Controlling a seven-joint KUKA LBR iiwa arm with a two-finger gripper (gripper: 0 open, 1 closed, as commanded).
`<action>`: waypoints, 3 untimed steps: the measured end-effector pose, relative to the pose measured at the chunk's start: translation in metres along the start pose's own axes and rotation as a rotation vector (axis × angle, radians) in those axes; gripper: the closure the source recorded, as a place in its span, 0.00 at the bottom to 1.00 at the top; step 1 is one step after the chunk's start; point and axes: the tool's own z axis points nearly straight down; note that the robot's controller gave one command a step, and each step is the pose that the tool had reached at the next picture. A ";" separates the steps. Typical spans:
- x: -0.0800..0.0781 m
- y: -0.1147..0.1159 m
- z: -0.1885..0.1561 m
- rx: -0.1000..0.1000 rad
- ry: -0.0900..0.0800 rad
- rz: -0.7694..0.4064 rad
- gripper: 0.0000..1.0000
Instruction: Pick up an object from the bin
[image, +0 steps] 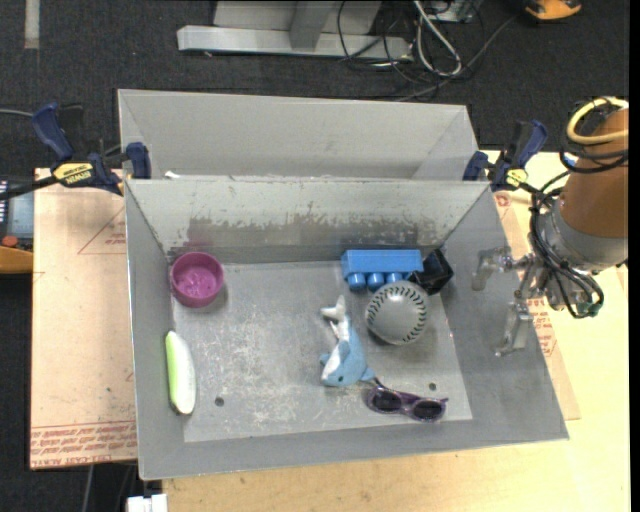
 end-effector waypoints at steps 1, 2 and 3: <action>0.000 0.000 0.000 0.000 0.000 0.000 0.00; 0.015 0.001 0.008 0.000 0.000 0.006 0.00; -0.017 0.003 -0.014 0.000 -0.008 0.033 0.00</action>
Offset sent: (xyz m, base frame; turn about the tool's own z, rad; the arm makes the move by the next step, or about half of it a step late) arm -0.0151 -0.0002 -0.0075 0.0070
